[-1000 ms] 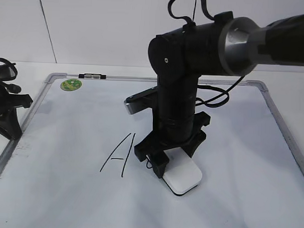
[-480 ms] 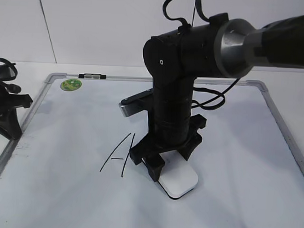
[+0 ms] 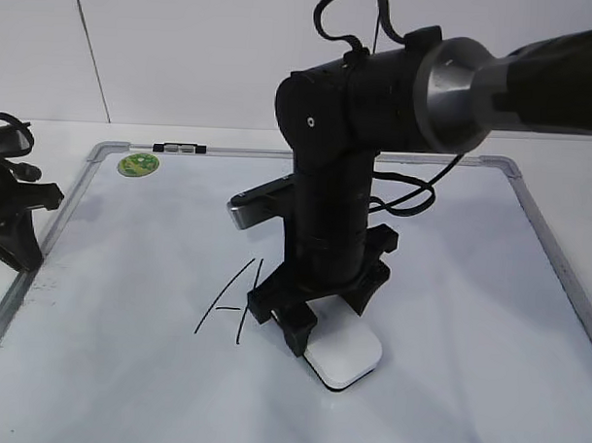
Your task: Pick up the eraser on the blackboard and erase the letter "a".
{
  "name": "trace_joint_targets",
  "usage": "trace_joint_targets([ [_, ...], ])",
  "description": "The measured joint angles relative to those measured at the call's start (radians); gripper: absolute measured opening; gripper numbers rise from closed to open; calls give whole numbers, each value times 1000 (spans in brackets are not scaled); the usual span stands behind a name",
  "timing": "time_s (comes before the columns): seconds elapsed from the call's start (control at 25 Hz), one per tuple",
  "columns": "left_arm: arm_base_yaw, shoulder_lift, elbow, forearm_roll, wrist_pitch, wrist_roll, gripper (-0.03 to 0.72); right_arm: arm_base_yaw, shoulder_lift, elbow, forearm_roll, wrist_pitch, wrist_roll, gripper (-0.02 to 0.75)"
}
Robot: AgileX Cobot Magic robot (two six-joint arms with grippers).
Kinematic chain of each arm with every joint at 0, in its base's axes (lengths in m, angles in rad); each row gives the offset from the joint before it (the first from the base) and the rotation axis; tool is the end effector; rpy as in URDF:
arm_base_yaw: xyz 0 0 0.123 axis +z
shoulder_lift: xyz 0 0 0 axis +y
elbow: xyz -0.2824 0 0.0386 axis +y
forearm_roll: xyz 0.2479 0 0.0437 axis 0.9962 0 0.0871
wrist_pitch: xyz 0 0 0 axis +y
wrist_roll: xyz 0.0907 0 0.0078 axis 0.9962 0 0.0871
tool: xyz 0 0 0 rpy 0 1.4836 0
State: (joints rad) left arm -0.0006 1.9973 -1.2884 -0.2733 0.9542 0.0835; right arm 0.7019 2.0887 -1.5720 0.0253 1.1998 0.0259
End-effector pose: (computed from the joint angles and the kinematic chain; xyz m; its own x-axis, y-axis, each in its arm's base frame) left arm 0.3696 -0.0203 0.1471 -0.9972 -0.0746 0.0042 -0.0737 0.9726 -0.2205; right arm 0.3079 0.2632 0.1739 -0.7844 -0.6174 0.0592 -0.6173 0.7864 0.0215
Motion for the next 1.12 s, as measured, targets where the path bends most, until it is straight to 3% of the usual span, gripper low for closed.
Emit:
trace_joint_targets([
  [0.52,0,0,0,0,0,0,28,46,0,0,-14,0,8,565],
  [1.12,0,0,0,0,0,0,27,52,-131,6,-206,12,108,565],
])
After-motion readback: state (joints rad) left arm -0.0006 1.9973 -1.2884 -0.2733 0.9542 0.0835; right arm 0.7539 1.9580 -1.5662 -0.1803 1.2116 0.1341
